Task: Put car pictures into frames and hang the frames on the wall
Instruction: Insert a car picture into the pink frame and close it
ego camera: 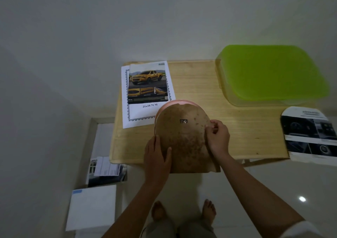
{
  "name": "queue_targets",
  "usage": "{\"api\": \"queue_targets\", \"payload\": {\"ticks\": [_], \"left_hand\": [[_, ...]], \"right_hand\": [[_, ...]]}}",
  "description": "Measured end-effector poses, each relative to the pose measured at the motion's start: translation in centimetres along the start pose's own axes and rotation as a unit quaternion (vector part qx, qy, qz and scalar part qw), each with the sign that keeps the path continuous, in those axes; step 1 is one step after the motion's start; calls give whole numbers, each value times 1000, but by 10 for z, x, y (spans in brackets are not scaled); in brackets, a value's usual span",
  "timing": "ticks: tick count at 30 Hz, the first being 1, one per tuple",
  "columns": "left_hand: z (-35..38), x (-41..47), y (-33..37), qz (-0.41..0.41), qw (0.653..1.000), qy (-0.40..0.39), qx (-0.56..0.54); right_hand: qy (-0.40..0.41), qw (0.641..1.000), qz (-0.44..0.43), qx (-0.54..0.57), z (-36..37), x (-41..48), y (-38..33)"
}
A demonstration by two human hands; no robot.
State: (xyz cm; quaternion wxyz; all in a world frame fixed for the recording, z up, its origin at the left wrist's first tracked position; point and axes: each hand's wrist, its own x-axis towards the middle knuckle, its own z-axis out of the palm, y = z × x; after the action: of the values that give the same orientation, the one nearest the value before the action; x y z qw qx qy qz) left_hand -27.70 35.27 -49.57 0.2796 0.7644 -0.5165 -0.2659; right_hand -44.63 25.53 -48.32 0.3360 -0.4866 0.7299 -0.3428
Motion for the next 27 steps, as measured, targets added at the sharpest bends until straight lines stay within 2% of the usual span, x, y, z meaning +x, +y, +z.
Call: {"api": "queue_targets", "payload": {"ticks": [4, 9, 18, 27], "left_hand": [[3, -4, -8, 25, 999, -21, -21], [6, -7, -15, 44, 998, -24, -24], [5, 1, -21, 36, 998, -45, 0], [5, 13, -16, 21, 999, -13, 48]], "right_hand": [[-14, 996, -38, -76, -3, 0, -3], [-80, 982, -76, -155, -6, 6, 4], [-125, 975, -94, -160, -6, -8, 16], [-140, 964, -98, -205, -3, -4, 15]]}}
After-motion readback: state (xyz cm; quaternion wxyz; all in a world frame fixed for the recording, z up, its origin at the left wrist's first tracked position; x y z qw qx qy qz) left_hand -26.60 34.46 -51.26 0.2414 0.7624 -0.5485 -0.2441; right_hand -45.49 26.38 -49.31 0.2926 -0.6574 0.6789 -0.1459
